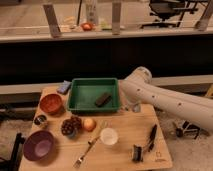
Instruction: Place towel in paper cup
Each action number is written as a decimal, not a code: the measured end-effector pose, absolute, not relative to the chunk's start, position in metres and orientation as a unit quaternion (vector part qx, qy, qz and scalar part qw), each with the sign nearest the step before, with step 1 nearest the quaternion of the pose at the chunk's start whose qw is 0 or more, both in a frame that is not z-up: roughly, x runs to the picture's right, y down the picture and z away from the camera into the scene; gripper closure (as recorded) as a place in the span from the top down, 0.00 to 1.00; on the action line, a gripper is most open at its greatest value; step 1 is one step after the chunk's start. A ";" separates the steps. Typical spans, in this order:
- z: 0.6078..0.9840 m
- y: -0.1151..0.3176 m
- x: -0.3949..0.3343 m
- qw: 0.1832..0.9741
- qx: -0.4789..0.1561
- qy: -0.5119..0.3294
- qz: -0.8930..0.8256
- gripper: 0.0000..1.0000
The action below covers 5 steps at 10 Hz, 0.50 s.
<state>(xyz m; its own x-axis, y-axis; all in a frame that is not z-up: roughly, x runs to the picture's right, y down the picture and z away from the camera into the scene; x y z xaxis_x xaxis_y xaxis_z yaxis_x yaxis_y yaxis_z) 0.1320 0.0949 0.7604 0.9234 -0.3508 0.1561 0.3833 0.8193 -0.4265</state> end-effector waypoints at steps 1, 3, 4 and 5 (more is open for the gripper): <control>0.751 0.102 0.124 0.946 -0.240 -0.057 -0.210 0.00; 0.748 0.107 0.105 0.934 -0.262 -0.084 -0.227 0.00; 0.750 0.109 0.098 0.928 -0.274 -0.095 -0.234 0.00; 0.752 0.109 0.093 0.922 -0.288 -0.106 -0.237 0.00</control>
<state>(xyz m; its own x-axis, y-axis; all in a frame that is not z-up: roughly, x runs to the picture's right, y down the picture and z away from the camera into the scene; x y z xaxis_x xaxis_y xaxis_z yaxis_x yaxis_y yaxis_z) 0.0932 0.1088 0.7521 0.8655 -0.3756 0.3314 0.4975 0.7215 -0.4815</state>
